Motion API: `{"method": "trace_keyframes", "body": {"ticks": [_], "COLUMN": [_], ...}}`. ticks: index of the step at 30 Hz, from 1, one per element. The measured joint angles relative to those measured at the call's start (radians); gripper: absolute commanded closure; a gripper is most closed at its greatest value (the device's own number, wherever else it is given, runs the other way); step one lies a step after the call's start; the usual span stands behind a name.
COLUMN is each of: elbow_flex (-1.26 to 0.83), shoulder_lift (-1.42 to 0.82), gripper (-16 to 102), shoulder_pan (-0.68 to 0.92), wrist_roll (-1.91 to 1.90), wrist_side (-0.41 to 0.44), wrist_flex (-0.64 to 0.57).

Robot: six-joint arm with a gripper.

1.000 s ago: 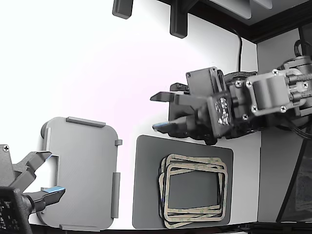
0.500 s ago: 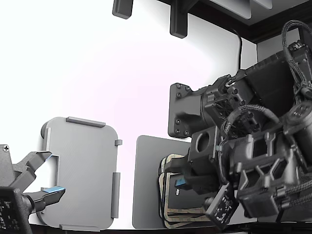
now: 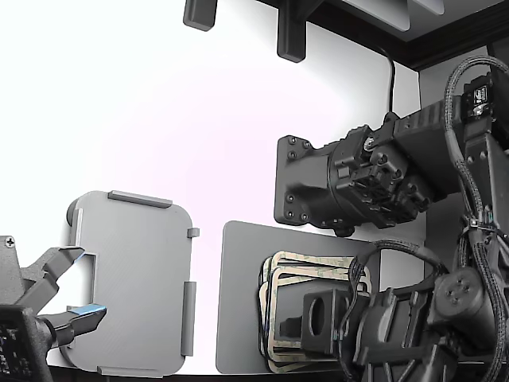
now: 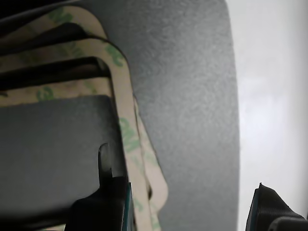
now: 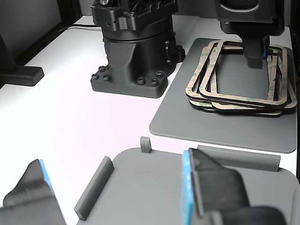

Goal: Move top rectangular frame to the holder.

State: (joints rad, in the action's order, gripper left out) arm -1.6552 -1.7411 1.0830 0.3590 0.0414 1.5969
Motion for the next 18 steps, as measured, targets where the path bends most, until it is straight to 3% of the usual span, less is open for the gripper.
{"method": "trace_keyframes", "body": {"ticks": [8,14,18], "elbow_flex": [-0.075,-0.144,-0.156], "shoulder_lift": [0.037,0.054,0.064], "gripper": [-6,9,11], "shoulder_pan": [0.018,0.018,0.018], "wrist_roll": [0.052,0.034,0.025], "wrist_side": [0.015,0.002,-0.014], "wrist_flex": [-0.098,-0.173,-0.189]}}
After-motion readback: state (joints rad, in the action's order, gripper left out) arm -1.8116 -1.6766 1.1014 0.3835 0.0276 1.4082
